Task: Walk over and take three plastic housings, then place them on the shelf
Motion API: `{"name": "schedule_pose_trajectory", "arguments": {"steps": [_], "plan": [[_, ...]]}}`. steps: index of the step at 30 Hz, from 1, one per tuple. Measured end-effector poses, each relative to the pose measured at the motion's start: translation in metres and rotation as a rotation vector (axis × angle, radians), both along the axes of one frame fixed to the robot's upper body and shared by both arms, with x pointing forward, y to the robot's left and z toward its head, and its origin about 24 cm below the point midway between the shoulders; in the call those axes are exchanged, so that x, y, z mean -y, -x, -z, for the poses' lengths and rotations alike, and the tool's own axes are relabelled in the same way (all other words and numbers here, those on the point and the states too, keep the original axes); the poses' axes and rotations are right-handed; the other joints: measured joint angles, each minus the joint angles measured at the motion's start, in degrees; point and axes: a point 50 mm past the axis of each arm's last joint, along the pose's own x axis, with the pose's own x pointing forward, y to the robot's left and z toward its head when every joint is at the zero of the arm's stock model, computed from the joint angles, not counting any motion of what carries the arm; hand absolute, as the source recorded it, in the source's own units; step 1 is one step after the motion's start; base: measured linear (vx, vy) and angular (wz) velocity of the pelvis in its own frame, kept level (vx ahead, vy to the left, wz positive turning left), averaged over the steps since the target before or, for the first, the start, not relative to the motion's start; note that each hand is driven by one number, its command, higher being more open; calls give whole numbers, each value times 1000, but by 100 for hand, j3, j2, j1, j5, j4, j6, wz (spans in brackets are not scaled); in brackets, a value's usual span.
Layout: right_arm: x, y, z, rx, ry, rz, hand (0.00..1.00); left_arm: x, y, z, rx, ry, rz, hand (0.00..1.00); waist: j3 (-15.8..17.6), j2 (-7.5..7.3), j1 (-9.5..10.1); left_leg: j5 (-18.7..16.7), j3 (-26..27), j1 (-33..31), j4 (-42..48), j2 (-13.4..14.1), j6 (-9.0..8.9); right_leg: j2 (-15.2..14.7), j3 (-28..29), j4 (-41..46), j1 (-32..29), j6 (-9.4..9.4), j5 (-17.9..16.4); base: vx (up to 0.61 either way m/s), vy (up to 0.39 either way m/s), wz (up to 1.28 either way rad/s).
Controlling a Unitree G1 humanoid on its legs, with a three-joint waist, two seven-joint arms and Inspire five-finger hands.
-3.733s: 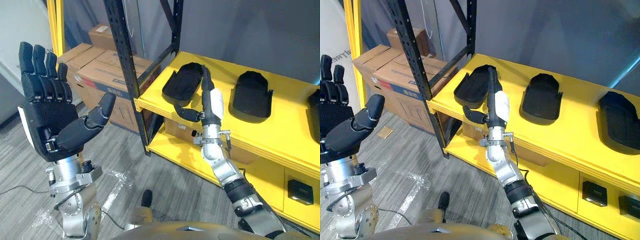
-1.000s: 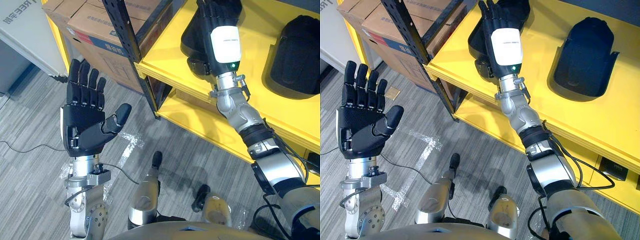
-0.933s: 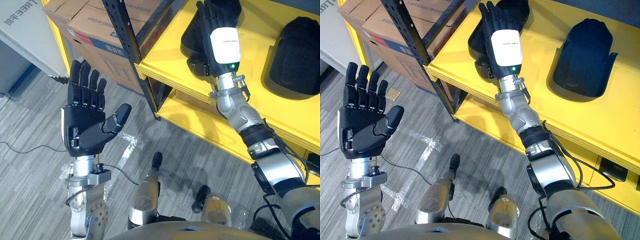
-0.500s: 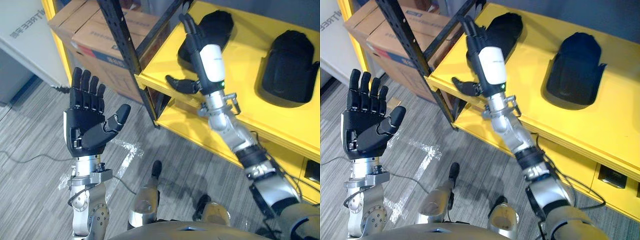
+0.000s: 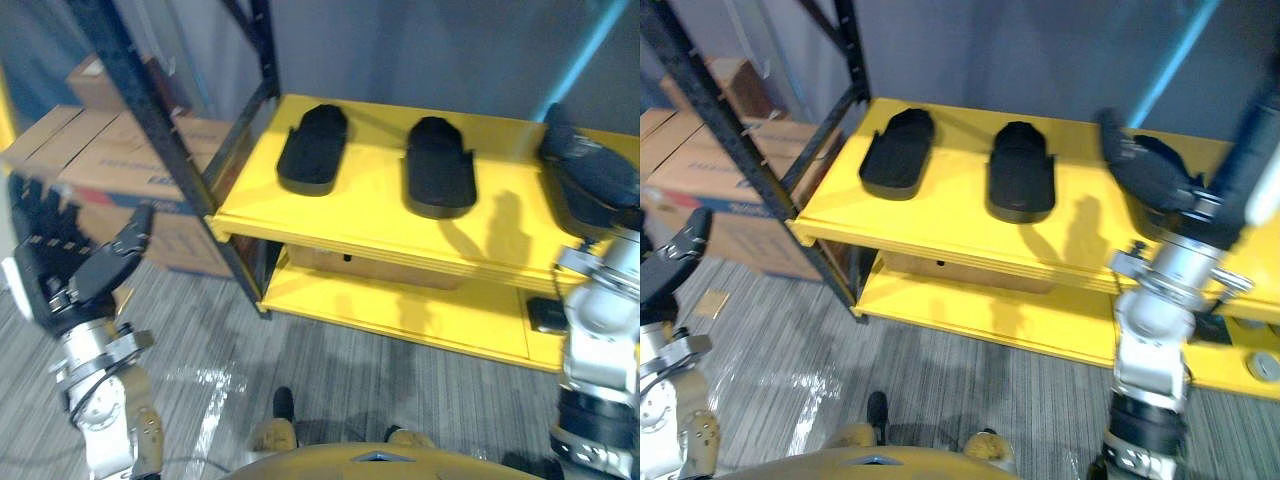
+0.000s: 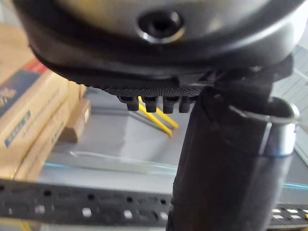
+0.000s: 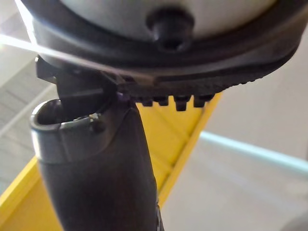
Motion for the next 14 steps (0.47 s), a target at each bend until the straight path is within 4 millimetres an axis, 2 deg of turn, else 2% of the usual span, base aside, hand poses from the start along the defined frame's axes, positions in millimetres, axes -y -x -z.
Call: {"name": "schedule_pose_trajectory", "arguments": {"steps": [2,3,4,5,7,8,10,11,13,14], "plan": [[28,29,18,-111,-53,79,100,-24,19,17,-102,29,-123,100,-123,47,-197,-13,206,36,0,80,-17,80,200,-73,-35,-19,80,57,-39,-49],[35,35,25,-148,-69,104,100,-29,24,22,-128,41,-146,100,-137,57,-240,-21,248,64,-1,99,-27,98,244,-82,-34,-1,101,25,-35,-46],[51,55,47,-252,-135,165,100,-37,36,40,-195,90,-180,100,-210,83,-285,-54,344,110,-2,144,-70,142,345,-123,-42,-14,113,16,-28,-31],[53,58,52,-271,-156,175,100,-38,39,43,-209,105,-185,100,-218,87,-297,-59,367,125,-2,156,-76,150,358,-125,-42,-16,114,14,-33,-37],[60,84,102,-396,-373,230,100,-42,60,78,-325,221,-196,100,-246,105,-383,-116,560,244,-3,248,-129,228,503,-121,-51,-83,72,-1,-33,-36],[60,91,117,-423,-447,241,100,-40,66,88,-355,263,-183,100,-249,110,-382,-148,616,277,-3,266,-131,237,524,-116,-48,-83,69,-15,-27,-38],[53,120,175,-534,-719,297,100,-21,80,126,-395,460,-75,100,-334,124,-368,-241,784,364,-3,302,-174,260,635,-112,-40,-81,66,1,-10,-32],[50,126,189,-568,-779,313,100,-14,83,136,-408,512,-48,100,-348,99,-362,-269,831,385,-4,306,-171,260,650,-105,-29,-81,65,16,5,-19],[36,144,237,-713,-953,351,100,13,85,170,-492,675,55,100,-393,105,-339,-299,978,485,-4,305,-162,227,660,-34,15,-91,54,17,14,-10],[27,148,255,-777,-1021,356,100,26,83,182,-537,738,99,100,-387,84,-334,-303,1048,529,-4,306,-160,214,658,5,30,-110,35,6,12,-5]]}}
